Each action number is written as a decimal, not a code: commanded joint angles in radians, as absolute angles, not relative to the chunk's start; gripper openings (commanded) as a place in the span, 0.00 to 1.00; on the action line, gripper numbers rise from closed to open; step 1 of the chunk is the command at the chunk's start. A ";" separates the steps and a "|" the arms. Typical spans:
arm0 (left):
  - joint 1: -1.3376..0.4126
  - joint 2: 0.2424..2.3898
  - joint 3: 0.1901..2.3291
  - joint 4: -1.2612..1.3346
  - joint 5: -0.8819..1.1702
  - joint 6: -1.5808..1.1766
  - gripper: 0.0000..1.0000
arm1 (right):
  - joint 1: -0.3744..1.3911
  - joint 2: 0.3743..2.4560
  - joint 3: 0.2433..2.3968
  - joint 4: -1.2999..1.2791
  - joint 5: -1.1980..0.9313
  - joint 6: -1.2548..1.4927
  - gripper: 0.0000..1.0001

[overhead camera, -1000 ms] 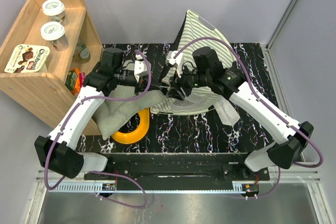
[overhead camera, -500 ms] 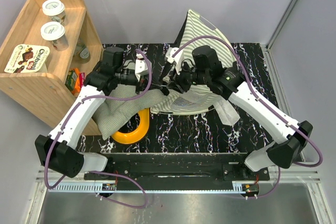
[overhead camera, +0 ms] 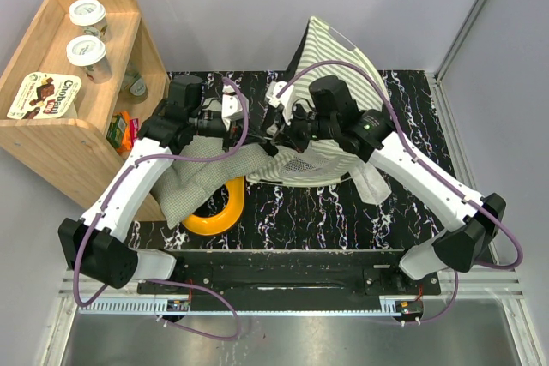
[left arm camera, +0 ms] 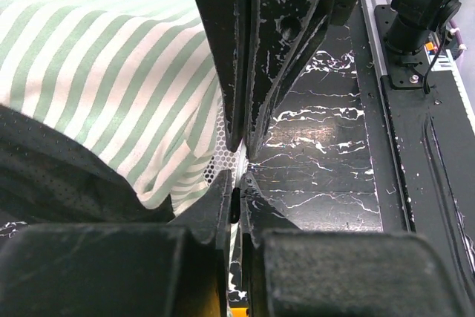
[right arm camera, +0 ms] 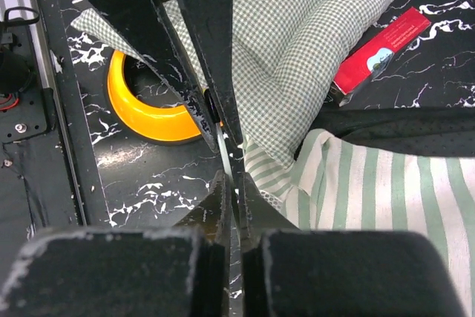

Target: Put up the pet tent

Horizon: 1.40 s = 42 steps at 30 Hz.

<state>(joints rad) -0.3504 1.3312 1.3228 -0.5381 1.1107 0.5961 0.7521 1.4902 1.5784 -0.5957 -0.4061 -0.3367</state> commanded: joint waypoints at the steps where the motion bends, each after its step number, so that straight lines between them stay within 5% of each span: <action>1: -0.354 1.339 1.355 -0.519 1.072 0.584 0.09 | 0.756 1.482 1.602 -0.612 -0.361 -0.350 0.00; 4: -0.330 1.330 1.333 -0.476 1.080 0.603 0.49 | 0.753 1.447 1.565 -0.603 -0.364 -0.360 0.00; 13: -0.281 1.356 1.192 -0.156 1.065 0.577 0.64 | 0.750 1.437 1.580 -0.626 -0.420 -0.370 0.00; 23: -0.373 1.543 1.147 0.271 1.094 0.388 0.65 | 0.733 1.405 1.557 -0.632 -0.471 -0.361 0.00; 29: -0.399 1.595 1.176 0.298 1.083 0.380 0.64 | 0.726 1.405 1.568 -0.644 -0.486 -0.364 0.00; 34: -0.408 1.605 1.183 0.295 1.109 0.373 0.51 | 0.718 1.407 1.565 -0.643 -0.497 -0.362 0.00; 42: -0.410 1.605 1.201 0.273 1.115 0.403 0.50 | 0.707 1.396 1.560 -0.652 -0.508 -0.360 0.00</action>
